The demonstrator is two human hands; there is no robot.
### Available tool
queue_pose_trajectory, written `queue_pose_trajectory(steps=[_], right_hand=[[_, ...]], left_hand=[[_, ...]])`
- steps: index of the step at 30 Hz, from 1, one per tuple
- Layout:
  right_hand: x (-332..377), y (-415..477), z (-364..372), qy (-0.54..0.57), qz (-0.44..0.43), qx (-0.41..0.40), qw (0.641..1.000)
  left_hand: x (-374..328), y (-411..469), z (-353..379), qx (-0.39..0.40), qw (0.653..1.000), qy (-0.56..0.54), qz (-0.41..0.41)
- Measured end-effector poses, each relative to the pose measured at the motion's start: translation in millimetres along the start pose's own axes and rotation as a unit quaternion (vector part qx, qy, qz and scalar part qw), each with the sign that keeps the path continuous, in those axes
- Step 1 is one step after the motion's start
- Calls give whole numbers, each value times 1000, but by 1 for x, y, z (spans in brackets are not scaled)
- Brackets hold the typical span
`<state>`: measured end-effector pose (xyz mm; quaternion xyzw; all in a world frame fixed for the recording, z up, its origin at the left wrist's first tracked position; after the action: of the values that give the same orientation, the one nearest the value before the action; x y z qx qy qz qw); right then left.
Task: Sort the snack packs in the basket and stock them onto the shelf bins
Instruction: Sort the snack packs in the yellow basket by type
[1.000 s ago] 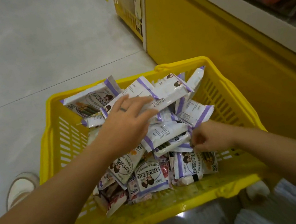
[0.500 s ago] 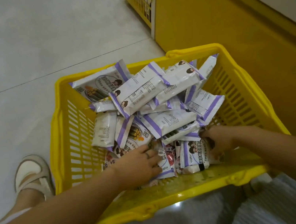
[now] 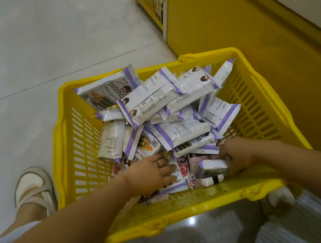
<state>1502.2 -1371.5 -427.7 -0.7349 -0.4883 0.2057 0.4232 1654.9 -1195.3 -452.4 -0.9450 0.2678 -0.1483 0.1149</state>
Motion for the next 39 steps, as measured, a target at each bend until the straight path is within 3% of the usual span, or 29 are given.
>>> queue_pose_trajectory(steps=[3,9,13,16,20,23,25,27,29,33,39], right_hand=[[3,-8,-10,-28,-25,-28,999],[1,-35,-36,2,-41,-29,999],[8,-50,-63,15,-43,-52,998],[13,-66,-84,40,-55,-59,996],[14,-100,-119,69,-64,-121,988],[9,-127,-150,130,-76,-240,959],[7,-138,-169,165,-84,-353,917],[9,-136,-181,137,-84,-475,865],[18,-121,-179,63,-62,-536,840],[30,-64,-137,-46,-31,-419,906],[27,-51,-118,-53,-44,-457,887]], left_hand=[[-1,0,-4,-19,999,-29,20],[6,3,-18,-2,992,-125,-32],[15,-5,-42,-81,973,-205,-72],[16,-11,-53,-92,954,-262,-110],[25,-25,-74,-175,891,-362,-212],[38,-33,-102,-239,834,-423,-263],[54,-42,-123,-268,804,-437,-302],[72,-54,-141,-299,787,-427,-330],[93,-67,-154,-315,781,-405,-357],[132,-96,-176,-383,773,-288,-417],[152,-111,-183,-437,742,-142,-488]])
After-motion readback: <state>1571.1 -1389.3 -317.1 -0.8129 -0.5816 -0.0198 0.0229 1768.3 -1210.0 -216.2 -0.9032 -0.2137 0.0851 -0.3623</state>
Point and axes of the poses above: each hand's wrist, its own y-axis towards the middle knuckle, its own z-axis out of the palm, x = y × z, the point moved 4 cm from there along y, towards the middle knuckle, and after that the axes turned 6 degrees about -z, right-handed, at the moved point
